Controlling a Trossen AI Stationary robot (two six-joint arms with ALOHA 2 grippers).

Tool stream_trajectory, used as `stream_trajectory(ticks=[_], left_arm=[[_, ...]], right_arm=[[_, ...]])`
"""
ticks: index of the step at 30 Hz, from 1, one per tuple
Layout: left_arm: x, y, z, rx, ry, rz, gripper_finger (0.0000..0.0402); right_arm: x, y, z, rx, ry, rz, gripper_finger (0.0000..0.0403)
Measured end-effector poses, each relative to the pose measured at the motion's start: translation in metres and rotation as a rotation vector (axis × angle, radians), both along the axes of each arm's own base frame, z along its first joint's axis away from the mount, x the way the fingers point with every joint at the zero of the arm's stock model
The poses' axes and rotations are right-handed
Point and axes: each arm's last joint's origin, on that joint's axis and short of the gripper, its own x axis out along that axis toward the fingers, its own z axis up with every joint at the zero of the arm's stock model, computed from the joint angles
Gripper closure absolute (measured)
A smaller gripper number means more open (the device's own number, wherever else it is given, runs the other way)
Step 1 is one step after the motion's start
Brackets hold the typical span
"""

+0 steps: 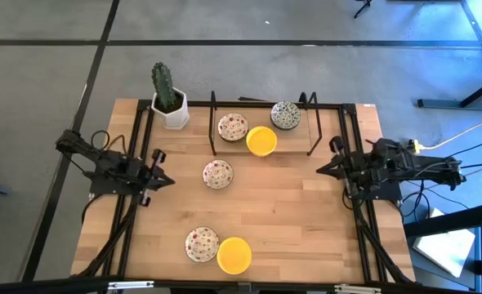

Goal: Pick & Place Mini bowls
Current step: Stack the green patterned bowl on the green patterned bowls on the shelf

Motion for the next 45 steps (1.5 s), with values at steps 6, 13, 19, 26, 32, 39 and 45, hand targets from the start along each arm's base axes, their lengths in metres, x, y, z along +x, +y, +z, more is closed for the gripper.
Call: stream_trajectory(ticks=[6,13,19,26,32,39,45], left_arm=[[0.001,0.005,0.034,-0.05,0.084,0.186,0.0398],[0.042,-0.007,0.102,-0.165,0.454,0.343,0.0398],[0.111,-0.044,0.119,-0.242,1.044,0.245,0.0398],[0.171,-0.099,0.092,-0.177,1.539,0.157,0.0398],[0.19,-0.128,0.07,-0.015,1.632,0.182,0.0392],[0.194,-0.132,0.062,0.097,1.629,0.166,0.0334],[0.199,-0.135,0.063,0.082,1.576,0.129,0.0253]], right_arm=[[0.003,-0.001,-0.005,-0.031,-0.012,-0.018,0.0396],[0.003,-0.001,-0.005,-0.046,-0.019,-0.017,0.0395],[0.002,0.0,-0.008,0.017,0.028,-0.005,0.0395],[0.002,0.003,-0.006,0.141,0.038,0.116,0.0395],[0.003,0.002,-0.006,0.142,0.018,0.057,0.0395],[0.01,-0.001,-0.017,0.093,-0.121,-0.02,0.0395],[0.012,0.0,-0.026,0.077,-0.096,-0.01,0.0395]])
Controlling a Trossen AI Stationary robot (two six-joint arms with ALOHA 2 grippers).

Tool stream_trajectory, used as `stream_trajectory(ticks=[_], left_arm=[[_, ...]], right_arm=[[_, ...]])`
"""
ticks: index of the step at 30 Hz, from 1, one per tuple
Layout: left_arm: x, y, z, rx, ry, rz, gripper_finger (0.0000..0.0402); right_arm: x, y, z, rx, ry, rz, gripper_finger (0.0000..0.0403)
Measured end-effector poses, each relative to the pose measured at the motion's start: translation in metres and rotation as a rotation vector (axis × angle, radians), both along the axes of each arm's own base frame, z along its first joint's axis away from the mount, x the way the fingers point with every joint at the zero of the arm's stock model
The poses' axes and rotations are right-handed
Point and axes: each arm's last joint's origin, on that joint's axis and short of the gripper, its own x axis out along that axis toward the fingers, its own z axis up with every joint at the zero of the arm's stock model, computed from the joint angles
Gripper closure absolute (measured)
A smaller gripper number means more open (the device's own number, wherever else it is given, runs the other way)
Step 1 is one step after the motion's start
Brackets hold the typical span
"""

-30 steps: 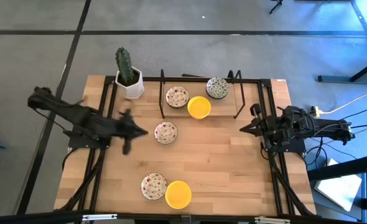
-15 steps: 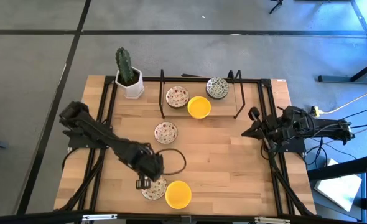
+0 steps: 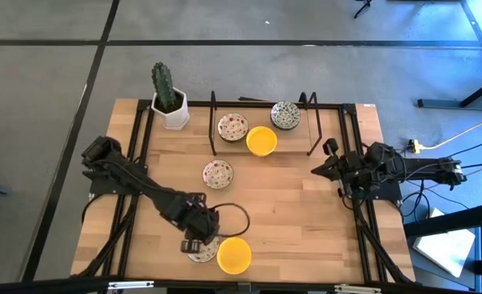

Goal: Pick & Place Mini bowls
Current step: Stack the green patterned bowl on the green patterned bowls on the shelf

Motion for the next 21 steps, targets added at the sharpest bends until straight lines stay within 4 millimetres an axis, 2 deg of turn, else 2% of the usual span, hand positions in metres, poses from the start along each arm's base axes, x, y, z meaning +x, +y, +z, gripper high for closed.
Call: stream_trajectory(ticks=[3,7,11,16,21], left_arm=[[0.009,0.006,0.001,-0.011,-0.047,0.006,0.0218],[0.013,0.007,-0.002,-0.01,-0.059,-0.031,0.0197],[0.01,0.007,-0.014,-0.007,-0.007,-0.057,0.0195],[0.001,0.009,-0.032,-0.039,0.076,-0.005,0.0195],[-0.001,0.01,-0.046,-0.085,0.08,0.022,0.0194]], right_arm=[[0.0,0.0,-0.001,0.0,0.002,0.006,0.0395],[0.0,0.0,-0.001,0.001,0.003,0.017,0.0395],[0.0,0.002,-0.001,0.002,0.005,0.071,0.0395],[-0.001,0.003,-0.002,0.02,0.018,0.122,0.0395],[-0.001,0.003,-0.002,0.016,0.024,0.122,0.0395]])
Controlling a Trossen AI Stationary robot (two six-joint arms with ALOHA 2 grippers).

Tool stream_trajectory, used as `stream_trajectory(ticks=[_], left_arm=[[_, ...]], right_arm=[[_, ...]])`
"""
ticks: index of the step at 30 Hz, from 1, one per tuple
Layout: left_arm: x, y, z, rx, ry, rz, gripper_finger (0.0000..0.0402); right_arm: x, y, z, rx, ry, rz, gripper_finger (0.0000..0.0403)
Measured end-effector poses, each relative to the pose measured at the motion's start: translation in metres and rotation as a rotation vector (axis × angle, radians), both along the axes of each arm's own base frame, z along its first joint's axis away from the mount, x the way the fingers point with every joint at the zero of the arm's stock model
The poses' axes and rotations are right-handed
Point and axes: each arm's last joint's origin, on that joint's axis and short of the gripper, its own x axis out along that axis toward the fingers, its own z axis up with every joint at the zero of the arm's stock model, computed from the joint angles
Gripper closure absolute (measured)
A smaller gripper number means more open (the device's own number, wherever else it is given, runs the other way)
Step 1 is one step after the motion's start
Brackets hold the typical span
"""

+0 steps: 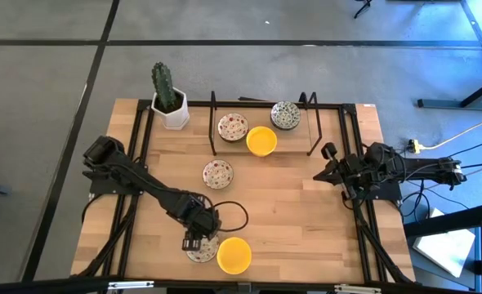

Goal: Pick & Place Mini bowls
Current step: Stack the green patterned bowl on the green patterned bowls on the shelf

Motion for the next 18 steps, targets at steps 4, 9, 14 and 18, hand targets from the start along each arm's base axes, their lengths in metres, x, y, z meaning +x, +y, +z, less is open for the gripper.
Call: stream_trajectory(ticks=[4,9,14,18], left_arm=[[-0.003,0.003,-0.008,0.004,0.027,0.022,0.0194],[-0.001,0.007,-0.019,-0.015,-0.007,0.04,0.0194],[-0.001,0.013,-0.029,-0.019,-0.012,0.057,0.0196],[-0.003,0.019,-0.036,-0.009,0.005,0.07,0.0196]], right_arm=[[0.0,0.0,0.0,-0.003,0.002,0.0,0.0395],[0.0,0.0,0.0,-0.017,-0.002,-0.002,0.0395],[0.0,0.0,0.0,-0.026,-0.004,-0.002,0.0395],[0.0,0.0,-0.001,-0.027,-0.002,-0.002,0.0395]])
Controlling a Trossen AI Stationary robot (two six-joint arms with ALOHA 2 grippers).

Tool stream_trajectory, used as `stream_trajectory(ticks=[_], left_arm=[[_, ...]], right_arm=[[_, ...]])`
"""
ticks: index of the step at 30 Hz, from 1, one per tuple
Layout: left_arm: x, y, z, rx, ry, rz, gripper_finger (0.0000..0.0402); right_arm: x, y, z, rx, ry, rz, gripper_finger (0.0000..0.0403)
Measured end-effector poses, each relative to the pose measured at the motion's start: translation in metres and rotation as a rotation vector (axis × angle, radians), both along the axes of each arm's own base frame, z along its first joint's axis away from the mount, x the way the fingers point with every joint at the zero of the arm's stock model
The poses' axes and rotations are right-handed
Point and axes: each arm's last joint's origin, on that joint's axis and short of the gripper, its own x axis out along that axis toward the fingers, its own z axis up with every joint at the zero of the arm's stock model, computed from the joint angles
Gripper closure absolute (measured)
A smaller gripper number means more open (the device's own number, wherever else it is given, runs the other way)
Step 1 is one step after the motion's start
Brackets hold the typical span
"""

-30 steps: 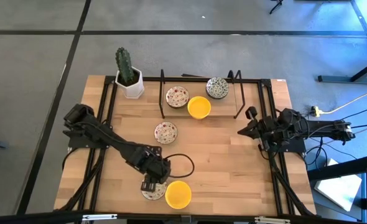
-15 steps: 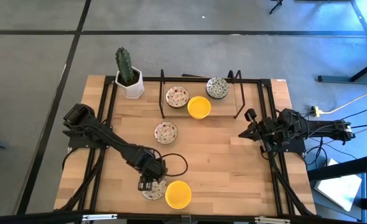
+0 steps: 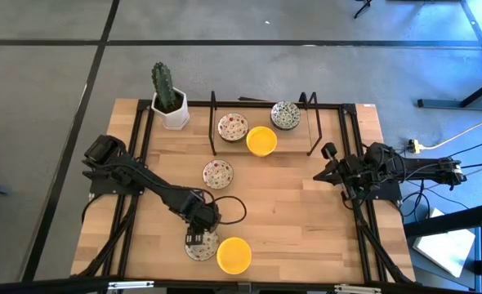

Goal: Pick & Place Mini bowls
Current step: Stack the green patterned bowl on the green patterned bowls on the shelf

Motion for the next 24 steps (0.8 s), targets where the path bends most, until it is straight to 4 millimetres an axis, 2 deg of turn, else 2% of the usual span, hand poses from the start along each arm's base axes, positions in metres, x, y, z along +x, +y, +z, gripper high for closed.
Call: stream_trajectory(ticks=[13,24], left_arm=[[0.004,-0.003,0.001,-0.027,-0.042,-0.013,0.0199],[0.006,-0.006,-0.015,-0.02,0.012,-0.055,0.0206]], right_arm=[[0.0,0.0,0.0,-0.024,-0.007,-0.002,0.0395],[0.0,0.0,0.0,-0.045,-0.013,-0.004,0.0395]])
